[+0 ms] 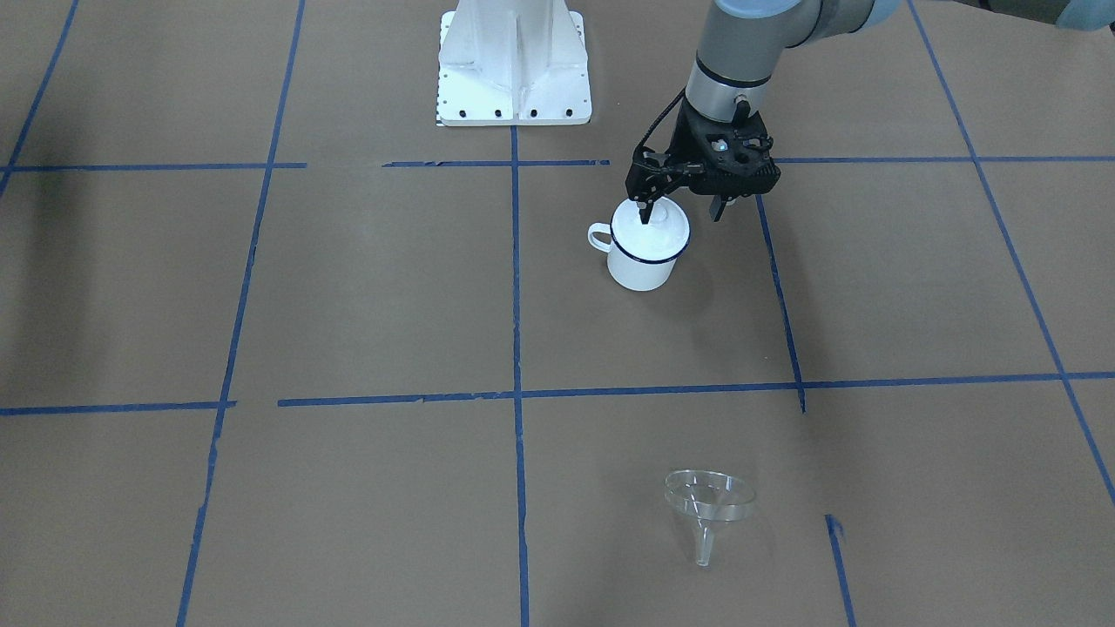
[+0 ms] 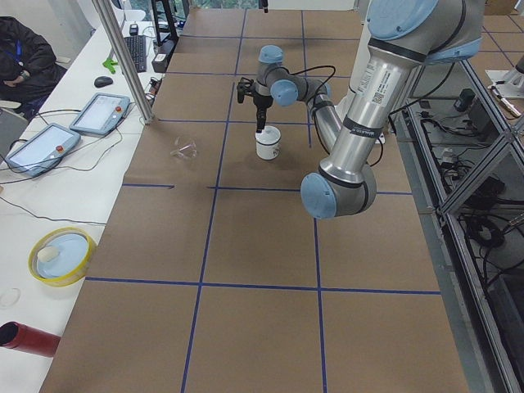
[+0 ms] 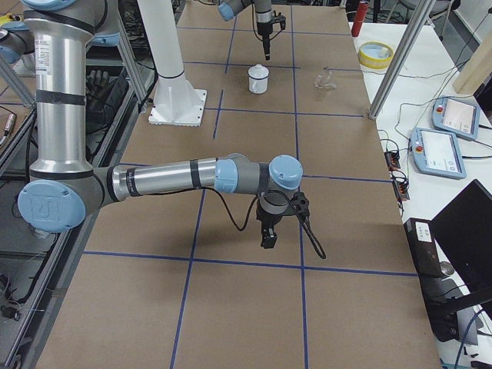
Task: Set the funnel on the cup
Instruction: 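Move the left gripper down over the white lid on the mug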
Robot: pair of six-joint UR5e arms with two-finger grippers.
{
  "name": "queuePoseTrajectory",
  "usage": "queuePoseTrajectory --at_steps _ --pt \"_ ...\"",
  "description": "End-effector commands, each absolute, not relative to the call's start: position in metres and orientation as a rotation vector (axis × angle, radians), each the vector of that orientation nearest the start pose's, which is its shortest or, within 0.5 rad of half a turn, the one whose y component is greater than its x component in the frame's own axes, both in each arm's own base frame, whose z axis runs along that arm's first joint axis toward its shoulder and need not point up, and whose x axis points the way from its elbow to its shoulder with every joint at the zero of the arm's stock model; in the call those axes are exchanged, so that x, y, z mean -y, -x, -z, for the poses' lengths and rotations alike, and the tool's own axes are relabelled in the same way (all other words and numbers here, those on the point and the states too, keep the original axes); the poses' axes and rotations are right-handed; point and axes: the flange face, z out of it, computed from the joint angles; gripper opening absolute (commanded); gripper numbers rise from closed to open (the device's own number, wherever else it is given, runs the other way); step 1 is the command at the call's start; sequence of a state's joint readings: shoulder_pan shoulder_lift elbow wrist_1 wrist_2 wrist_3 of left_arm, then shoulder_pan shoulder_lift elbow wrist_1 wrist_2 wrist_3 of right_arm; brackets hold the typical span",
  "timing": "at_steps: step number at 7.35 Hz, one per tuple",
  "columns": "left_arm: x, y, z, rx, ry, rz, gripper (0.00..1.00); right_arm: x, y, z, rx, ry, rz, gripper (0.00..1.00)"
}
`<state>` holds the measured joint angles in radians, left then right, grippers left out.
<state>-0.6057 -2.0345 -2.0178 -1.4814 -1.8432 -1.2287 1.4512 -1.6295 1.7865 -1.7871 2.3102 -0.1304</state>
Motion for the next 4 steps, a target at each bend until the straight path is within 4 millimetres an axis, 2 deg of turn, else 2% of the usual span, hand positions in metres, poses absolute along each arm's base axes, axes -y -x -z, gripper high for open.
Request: queuePoseTrajectory --at_steps 1,2,3,4 --pt "0.397 -0.437 -0.236 -0.802 -0.135 0.161 0.99 0.462 -0.011 -0.604 0.741 0.052 0.217 1.00" --pt "0.396 -0.446 -0.242 -0.787 -0.128 0.155 0.90 0.462 -0.011 -0.604 0.741 0.052 0.217 1.00" --pt "0.393 -0.447 -0.241 -0.790 -0.128 0.150 0.89 0.462 -0.011 -0.604 0.741 0.052 0.217 1.00" --pt "0.393 -0.447 -0.240 -0.792 -0.126 0.149 0.80 0.462 -0.011 -0.606 0.741 0.055 0.216 1.00"
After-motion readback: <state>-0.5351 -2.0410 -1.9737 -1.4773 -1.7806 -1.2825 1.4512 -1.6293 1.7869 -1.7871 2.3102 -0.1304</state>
